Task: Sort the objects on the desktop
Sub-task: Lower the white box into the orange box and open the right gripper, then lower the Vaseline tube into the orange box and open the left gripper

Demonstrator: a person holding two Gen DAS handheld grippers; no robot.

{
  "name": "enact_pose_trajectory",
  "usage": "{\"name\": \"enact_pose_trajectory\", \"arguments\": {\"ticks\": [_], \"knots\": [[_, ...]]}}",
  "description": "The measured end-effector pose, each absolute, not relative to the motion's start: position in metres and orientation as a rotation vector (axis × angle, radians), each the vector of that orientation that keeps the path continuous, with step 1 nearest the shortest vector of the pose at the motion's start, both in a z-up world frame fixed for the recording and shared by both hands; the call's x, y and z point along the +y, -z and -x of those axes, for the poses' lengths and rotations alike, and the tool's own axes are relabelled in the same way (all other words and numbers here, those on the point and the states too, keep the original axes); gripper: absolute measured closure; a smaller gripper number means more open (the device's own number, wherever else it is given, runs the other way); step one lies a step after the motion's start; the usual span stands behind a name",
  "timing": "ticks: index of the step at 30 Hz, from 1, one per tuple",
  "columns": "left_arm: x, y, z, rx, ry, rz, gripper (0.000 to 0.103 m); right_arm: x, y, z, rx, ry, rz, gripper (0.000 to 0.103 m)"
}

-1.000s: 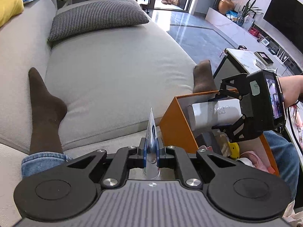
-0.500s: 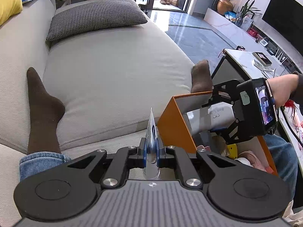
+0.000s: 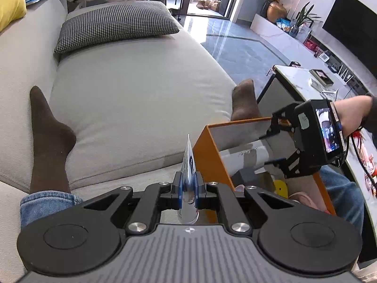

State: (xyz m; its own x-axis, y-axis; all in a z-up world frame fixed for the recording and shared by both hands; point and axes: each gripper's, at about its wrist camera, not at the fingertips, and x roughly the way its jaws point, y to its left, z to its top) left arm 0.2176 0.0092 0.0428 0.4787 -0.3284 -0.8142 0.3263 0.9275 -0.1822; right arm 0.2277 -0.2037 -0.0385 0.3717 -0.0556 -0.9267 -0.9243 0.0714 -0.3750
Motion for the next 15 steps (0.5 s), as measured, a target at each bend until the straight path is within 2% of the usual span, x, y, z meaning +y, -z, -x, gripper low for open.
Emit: {"name": "enact_pose_trajectory", "arguments": {"ticks": [15], "knots": [[-0.012,-0.065,-0.222,0.93,0.45,0.015,0.093,-0.205,0.061,-0.237,1.122,-0.76,1.159,0.059]]}}
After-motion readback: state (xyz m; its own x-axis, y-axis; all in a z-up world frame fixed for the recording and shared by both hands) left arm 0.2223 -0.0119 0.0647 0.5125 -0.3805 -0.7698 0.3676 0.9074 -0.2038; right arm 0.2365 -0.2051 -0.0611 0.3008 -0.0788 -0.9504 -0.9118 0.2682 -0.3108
